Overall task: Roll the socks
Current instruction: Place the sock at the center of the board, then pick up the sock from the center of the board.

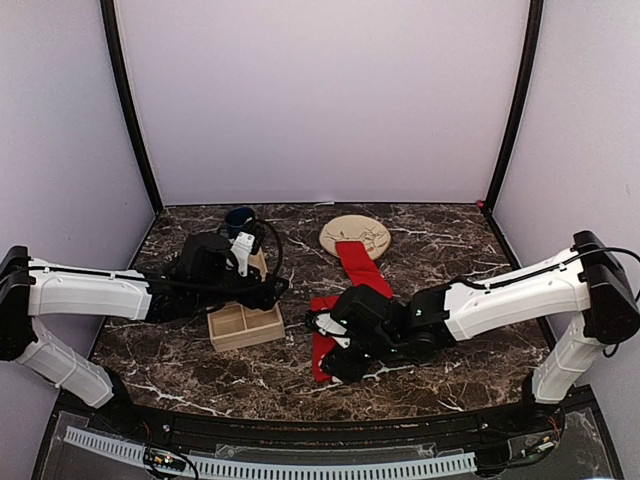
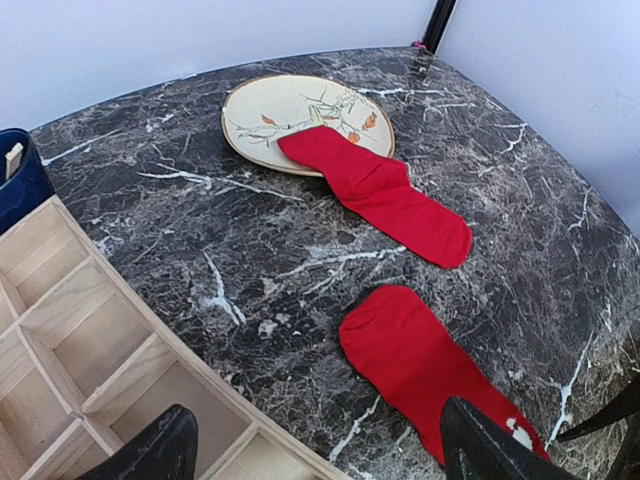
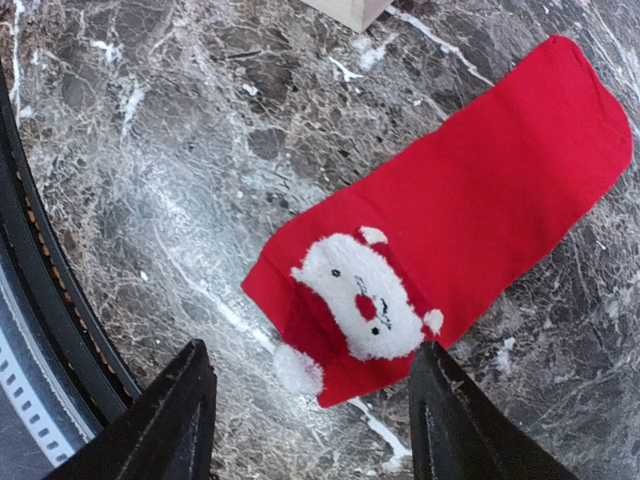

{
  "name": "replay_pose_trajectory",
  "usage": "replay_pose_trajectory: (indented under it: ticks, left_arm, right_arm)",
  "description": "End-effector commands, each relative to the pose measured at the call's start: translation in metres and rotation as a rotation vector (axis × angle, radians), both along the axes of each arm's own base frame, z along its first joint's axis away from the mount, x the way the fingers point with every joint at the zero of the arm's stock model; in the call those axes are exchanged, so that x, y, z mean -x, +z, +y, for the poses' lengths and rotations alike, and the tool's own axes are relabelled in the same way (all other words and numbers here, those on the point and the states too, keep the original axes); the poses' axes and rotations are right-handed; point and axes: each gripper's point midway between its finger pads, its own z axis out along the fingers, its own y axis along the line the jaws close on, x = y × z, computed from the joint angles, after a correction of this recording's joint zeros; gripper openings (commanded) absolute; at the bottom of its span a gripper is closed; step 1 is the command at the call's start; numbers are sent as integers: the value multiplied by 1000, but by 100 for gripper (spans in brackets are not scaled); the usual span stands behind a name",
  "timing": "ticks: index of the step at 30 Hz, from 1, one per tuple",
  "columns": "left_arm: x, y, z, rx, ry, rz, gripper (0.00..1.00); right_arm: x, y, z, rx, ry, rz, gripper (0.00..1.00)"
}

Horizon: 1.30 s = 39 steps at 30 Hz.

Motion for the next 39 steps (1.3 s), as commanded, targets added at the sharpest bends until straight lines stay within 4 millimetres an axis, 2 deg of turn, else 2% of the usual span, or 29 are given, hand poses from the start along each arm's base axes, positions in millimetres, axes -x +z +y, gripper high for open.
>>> replay_pose_trajectory:
  ticks: [1, 3, 9, 14, 19, 22, 27, 31, 34, 35, 39]
  left_arm:
    - [10, -6, -15, -26, -73, 11, 86]
    - [16, -10, -21, -49, -112, 13, 85]
    - [41, -30, -36, -142, -212, 27, 80]
    - [68, -44, -50, -208, -300, 27, 78]
    - [95, -56, -65, -305, -389, -16, 77]
    - [103, -62, -69, -330, -415, -23, 74]
    - [108, -65, -70, -318, -420, -27, 65]
    - [112, -65, -68, -300, -416, -26, 61]
    - [113, -66, -66, -289, -414, -25, 58]
    - [113, -67, -65, -289, -411, -23, 57]
    - [114, -68, -63, -279, -405, -18, 54]
  right_arm:
    - [-3, 8, -11, 17, -13, -44, 62]
    - [-3, 16, -18, 17, -4, -63, 63]
    - [11, -7, -46, 81, 53, -45, 57]
    - [23, -12, -55, 82, 119, -30, 55]
    - [21, -21, -53, 103, 154, -55, 55]
    - [21, -26, -51, 107, 179, -69, 54]
    - [18, -31, -43, 105, 212, -110, 54]
    - [14, -36, -39, 128, 234, -138, 53]
    - [12, -32, -33, 110, 248, -161, 51]
    - [12, -41, -33, 132, 256, -156, 50]
    - [10, -46, -29, 148, 280, -165, 45]
